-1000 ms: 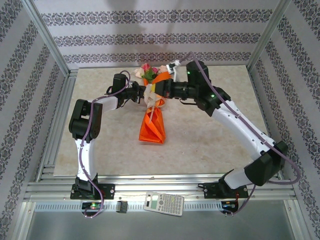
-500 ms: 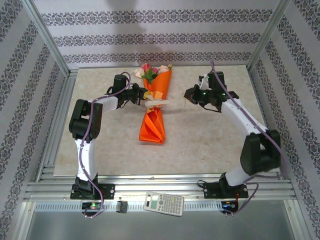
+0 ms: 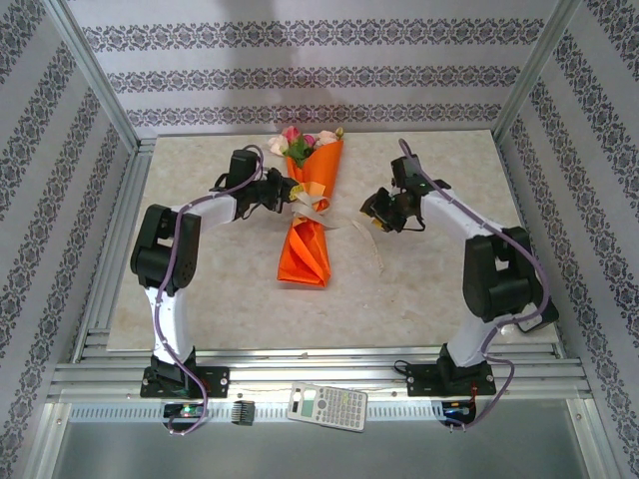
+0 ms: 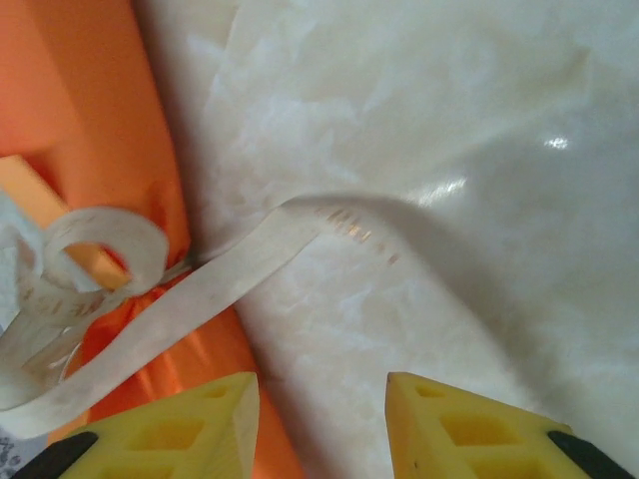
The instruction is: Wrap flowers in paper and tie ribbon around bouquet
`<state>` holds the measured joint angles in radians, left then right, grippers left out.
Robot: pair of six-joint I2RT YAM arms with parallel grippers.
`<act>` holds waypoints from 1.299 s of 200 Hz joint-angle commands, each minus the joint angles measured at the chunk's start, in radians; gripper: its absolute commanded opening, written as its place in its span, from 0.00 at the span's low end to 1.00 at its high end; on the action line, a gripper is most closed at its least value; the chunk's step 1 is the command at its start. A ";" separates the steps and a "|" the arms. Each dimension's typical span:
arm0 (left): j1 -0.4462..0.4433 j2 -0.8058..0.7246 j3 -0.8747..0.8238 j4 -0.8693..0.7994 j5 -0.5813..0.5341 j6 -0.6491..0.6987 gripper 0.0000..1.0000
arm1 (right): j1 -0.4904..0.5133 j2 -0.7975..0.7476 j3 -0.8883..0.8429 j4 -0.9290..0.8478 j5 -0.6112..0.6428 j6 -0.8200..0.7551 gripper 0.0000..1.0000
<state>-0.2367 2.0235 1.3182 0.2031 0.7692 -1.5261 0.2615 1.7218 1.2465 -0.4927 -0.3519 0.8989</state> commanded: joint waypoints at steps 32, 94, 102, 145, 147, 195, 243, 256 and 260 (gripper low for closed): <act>-0.010 -0.059 -0.028 -0.012 -0.060 -0.014 0.00 | 0.184 -0.086 -0.033 0.171 0.084 0.363 0.35; -0.010 -0.074 -0.045 -0.021 -0.075 -0.006 0.00 | 0.221 0.140 0.161 0.221 0.069 0.615 0.36; -0.010 -0.076 -0.045 -0.021 -0.074 -0.005 0.00 | 0.222 0.157 0.175 0.223 0.086 0.626 0.36; -0.009 -0.078 -0.043 -0.028 -0.068 -0.004 0.00 | 0.223 0.255 0.246 0.272 0.088 0.689 0.33; -0.010 -0.078 -0.043 -0.031 -0.069 -0.003 0.00 | 0.224 0.259 0.249 0.272 0.089 0.691 0.33; -0.007 -0.089 -0.050 -0.037 -0.075 -0.003 0.00 | 0.211 0.337 0.291 0.274 0.108 0.700 0.29; -0.004 -0.098 -0.054 -0.047 -0.082 0.000 0.00 | 0.215 0.344 0.305 0.273 0.112 0.696 0.28; -0.004 -0.095 -0.053 -0.047 -0.082 -0.001 0.00 | 0.225 0.303 0.278 0.273 0.130 0.693 0.31; -0.005 -0.093 -0.051 -0.047 -0.081 -0.001 0.00 | 0.228 0.284 0.262 0.273 0.139 0.691 0.33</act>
<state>-0.2466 1.9728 1.2736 0.1829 0.7010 -1.5288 0.4694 2.0670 1.5230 -0.2230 -0.2646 1.5906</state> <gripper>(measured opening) 0.047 0.299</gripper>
